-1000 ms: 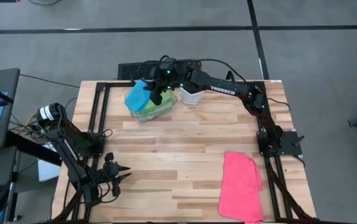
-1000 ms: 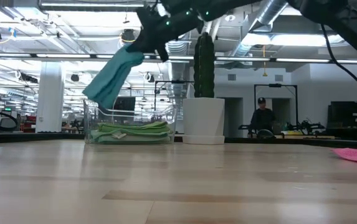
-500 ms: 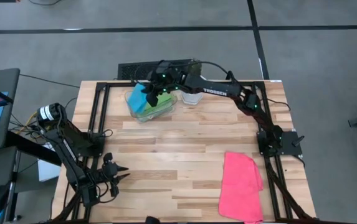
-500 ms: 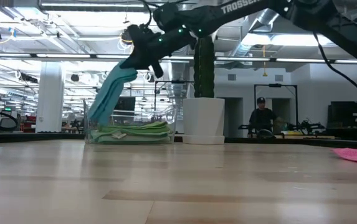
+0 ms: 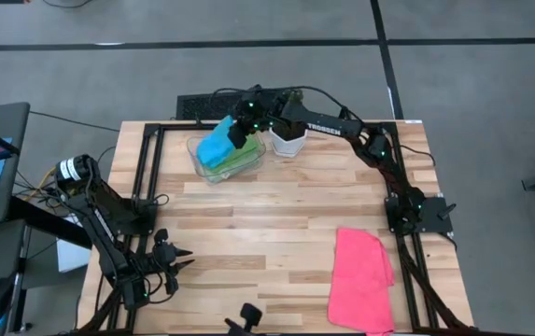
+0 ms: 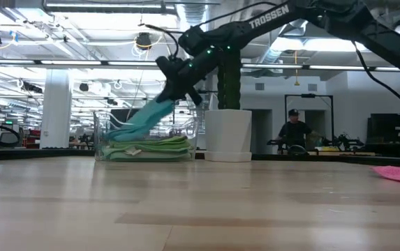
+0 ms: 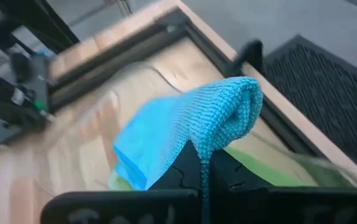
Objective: Fold microfiber towels
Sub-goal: Put the blue microfiber towel into the transparent bin, then fold the pink microfiber towel
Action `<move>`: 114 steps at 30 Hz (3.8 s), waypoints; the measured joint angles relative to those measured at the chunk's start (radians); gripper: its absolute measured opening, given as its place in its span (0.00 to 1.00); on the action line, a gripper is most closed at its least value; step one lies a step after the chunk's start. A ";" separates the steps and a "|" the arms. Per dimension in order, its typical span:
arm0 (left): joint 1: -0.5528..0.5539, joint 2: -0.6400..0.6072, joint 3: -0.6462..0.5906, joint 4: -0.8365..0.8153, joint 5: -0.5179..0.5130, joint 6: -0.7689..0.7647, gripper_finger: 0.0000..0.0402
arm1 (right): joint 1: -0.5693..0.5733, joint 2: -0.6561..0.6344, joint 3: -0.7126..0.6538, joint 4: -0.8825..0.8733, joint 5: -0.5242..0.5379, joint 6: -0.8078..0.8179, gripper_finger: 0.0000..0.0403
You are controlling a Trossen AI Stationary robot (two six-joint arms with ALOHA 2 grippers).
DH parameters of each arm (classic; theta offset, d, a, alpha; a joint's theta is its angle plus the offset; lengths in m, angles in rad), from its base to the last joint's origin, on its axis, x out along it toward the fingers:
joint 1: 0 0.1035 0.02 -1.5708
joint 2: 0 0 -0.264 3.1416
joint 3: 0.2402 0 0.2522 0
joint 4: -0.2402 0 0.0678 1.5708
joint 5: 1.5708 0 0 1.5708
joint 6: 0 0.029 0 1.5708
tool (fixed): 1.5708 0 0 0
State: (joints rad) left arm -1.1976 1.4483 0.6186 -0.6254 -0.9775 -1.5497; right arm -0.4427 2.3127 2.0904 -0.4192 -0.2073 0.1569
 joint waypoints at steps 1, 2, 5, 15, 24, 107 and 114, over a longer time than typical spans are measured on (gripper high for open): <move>0.000 0.000 0.000 0.000 0.000 0.000 0.25 | -0.003 0.000 -0.001 -0.020 0.003 -0.001 0.05; 0.000 0.000 0.000 -0.001 0.000 0.000 0.25 | -0.007 0.000 -0.001 -0.038 0.003 -0.002 0.05; 0.000 0.000 0.000 -0.009 0.000 -0.008 0.25 | -0.014 0.000 -0.001 -0.073 0.012 -0.005 0.05; 0.000 0.000 0.000 -0.013 0.000 -0.023 0.25 | -0.012 0.000 -0.001 -0.152 0.057 0.019 0.05; 0.000 0.000 0.000 -0.013 0.000 -0.030 0.25 | 0.004 0.007 -0.001 -0.157 0.103 0.034 0.07; 0.392 0.010 0.018 0.751 -0.020 0.789 0.51 | 0.681 -0.710 -1.328 -0.372 0.148 0.237 0.44; 0.393 0.010 0.018 0.752 -0.004 0.787 0.51 | 0.705 -0.713 -1.210 -0.365 0.225 0.256 0.05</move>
State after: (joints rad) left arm -0.8043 1.4578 0.6361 0.1261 -0.9814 -0.7624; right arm 0.2624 1.5997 0.8801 -0.7846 0.0174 0.4131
